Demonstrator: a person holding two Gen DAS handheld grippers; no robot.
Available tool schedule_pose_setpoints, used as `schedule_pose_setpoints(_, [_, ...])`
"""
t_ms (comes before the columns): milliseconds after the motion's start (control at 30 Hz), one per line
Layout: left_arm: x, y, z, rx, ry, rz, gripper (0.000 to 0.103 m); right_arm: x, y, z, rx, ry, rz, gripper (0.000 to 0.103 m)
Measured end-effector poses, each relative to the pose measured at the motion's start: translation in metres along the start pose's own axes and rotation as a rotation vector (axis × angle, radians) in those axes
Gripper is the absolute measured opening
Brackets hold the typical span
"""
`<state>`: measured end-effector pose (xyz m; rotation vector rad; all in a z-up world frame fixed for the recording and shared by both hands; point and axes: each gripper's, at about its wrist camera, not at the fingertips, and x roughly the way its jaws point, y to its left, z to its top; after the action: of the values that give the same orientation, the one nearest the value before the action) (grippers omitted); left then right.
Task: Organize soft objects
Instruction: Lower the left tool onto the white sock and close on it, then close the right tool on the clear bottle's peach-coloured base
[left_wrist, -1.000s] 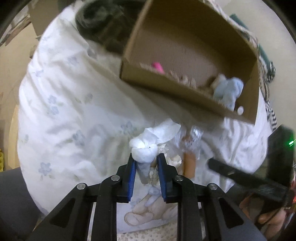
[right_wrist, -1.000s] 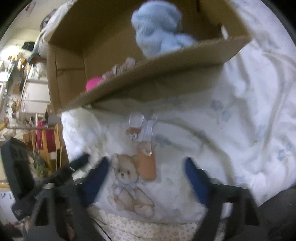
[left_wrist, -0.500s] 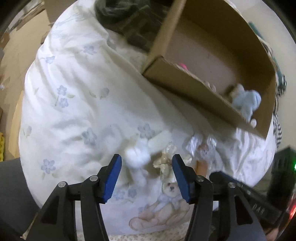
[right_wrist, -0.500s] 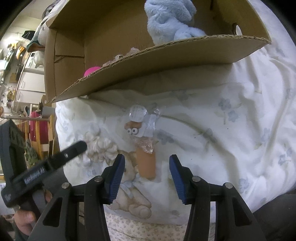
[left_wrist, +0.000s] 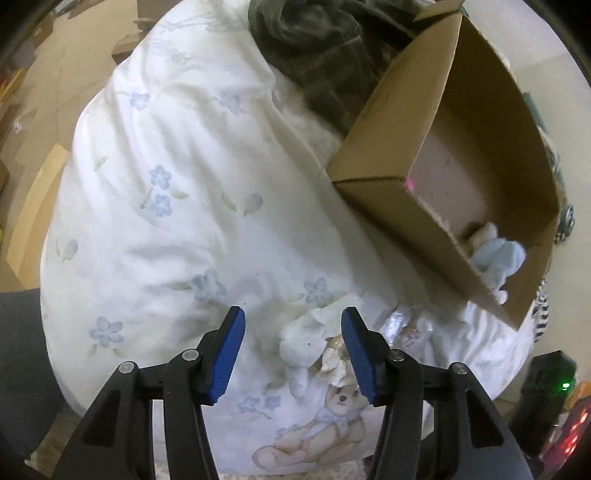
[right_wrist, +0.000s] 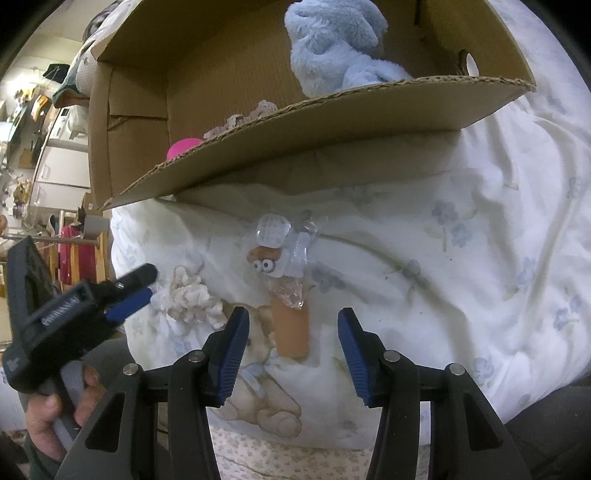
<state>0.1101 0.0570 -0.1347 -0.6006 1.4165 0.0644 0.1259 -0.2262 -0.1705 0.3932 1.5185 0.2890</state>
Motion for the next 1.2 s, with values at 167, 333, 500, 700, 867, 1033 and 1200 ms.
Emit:
schedule_pose_setpoints(167, [0.003, 0.005, -0.006, 0.040, 0.044, 0.058, 0.043, 0.002, 0.001, 0.001, 0.001, 0.002, -0.006, 0.054])
schedule_pose_setpoints(333, [0.017, -0.008, -0.012, 0.098, 0.105, 0.037, 0.034, 0.002, 0.001, 0.001, -0.005, 0.004, -0.007, 0.054])
schedule_pose_setpoints(500, [0.017, -0.016, -0.010, 0.125, 0.092, 0.047, 0.020, 0.006, 0.002, 0.000, -0.014, 0.027, 0.016, 0.036])
schedule_pose_setpoints(700, [-0.016, -0.017, -0.002, 0.151, -0.062, 0.091, 0.020, 0.026, 0.010, -0.003, -0.059, 0.083, -0.032, 0.036])
schedule_pose_setpoints(867, [-0.026, -0.014, -0.004, 0.175, -0.078, 0.110, 0.020, 0.034, 0.018, -0.002, -0.102, 0.088, -0.052, 0.016])
schedule_pose_setpoints(1033, [-0.027, -0.018, -0.013, 0.190, -0.088, 0.131, 0.020, 0.021, 0.023, -0.004, -0.144, 0.056, -0.041, 0.006])
schedule_pose_setpoints(1200, [-0.036, -0.022, -0.030, 0.228, -0.110, 0.151, 0.020, -0.003, 0.020, -0.014, -0.129, 0.033, 0.033, 0.006])
